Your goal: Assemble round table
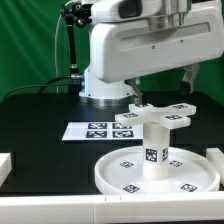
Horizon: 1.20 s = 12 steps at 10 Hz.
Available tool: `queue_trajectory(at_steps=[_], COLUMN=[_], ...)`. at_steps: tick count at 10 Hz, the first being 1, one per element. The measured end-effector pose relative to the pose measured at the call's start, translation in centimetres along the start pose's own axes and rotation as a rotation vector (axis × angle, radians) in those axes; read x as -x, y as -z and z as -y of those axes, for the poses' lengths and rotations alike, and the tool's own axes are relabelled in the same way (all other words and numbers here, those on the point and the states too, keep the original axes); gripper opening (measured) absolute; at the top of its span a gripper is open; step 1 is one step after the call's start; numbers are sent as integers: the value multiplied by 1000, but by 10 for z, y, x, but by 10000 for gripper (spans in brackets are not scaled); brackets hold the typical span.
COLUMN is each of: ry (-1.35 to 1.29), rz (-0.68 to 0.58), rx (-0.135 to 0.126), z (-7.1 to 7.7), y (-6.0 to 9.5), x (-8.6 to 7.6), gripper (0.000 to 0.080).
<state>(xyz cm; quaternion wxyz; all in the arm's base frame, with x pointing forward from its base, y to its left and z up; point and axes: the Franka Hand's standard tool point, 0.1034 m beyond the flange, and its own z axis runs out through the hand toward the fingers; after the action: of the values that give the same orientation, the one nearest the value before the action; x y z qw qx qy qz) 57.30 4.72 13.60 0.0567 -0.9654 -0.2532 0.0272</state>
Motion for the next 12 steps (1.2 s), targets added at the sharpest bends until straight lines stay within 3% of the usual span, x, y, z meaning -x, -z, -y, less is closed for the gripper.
queue_trajectory(at_steps=[5, 7, 9, 12], ry=[402, 521, 527, 538], rz=[41, 21, 4, 25], rx=[5, 31, 55, 52], z=[-4, -6, -6, -5], y=[1, 1, -5, -16], x=[1, 2, 10, 14], gripper=[649, 649, 649, 649])
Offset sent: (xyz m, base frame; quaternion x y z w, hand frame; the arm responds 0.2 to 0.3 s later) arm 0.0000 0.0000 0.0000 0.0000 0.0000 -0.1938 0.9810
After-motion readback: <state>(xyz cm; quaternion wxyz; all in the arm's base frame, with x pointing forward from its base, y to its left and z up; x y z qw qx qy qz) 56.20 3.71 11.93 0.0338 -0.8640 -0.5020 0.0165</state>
